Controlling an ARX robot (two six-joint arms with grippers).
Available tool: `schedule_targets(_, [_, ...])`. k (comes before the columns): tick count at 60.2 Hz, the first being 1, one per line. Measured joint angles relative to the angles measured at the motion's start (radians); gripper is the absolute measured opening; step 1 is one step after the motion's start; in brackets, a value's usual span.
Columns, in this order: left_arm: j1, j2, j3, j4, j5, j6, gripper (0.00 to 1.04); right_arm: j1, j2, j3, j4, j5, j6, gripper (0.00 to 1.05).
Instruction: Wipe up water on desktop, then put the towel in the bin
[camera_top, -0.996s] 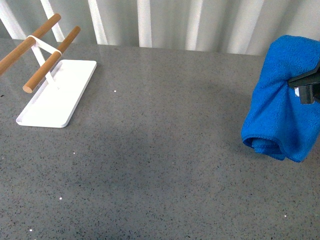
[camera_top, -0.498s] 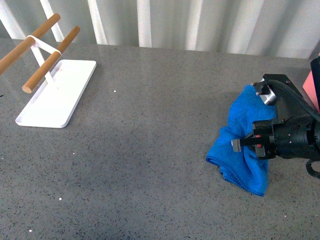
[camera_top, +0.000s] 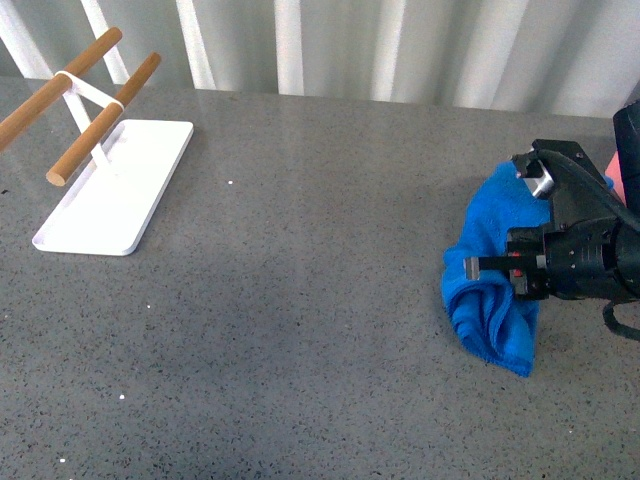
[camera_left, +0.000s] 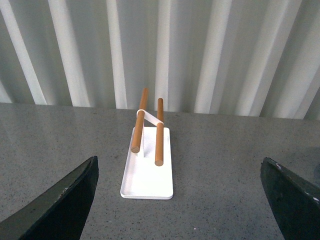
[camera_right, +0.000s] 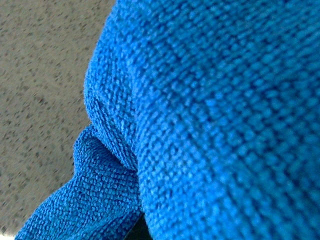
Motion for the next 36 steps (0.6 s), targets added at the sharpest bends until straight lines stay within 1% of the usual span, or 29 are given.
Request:
schedule_targets(14, [0.000,0.000,0.000,0.000,0.000,0.000,0.98,-0.011,0.073,0.144,-0.046,0.052,-0.032,0.04])
schedule_targets(22, [0.000,0.000,0.000,0.000,0.000,0.000,0.98,-0.016,0.132,0.245,-0.035,0.047,-0.055,0.04])
schedule_targets(25, [0.000,0.000,0.000,0.000,0.000,0.000,0.98,-0.016,0.153,0.284,-0.035,0.024,-0.056,0.04])
schedule_targets(30, [0.000,0.000,0.000,0.000,0.000,0.000,0.98,-0.012,0.191,0.358,-0.043,-0.049,-0.056,0.04])
schedule_targets(34, [0.000,0.000,0.000,0.000,0.000,0.000,0.98,-0.003,0.220,0.423,-0.067,-0.132,-0.050,0.04])
schedule_targets(36, [0.000,0.000,0.000,0.000,0.000,0.000,0.98,0.004,0.229,0.444,-0.081,-0.159,-0.047,0.04])
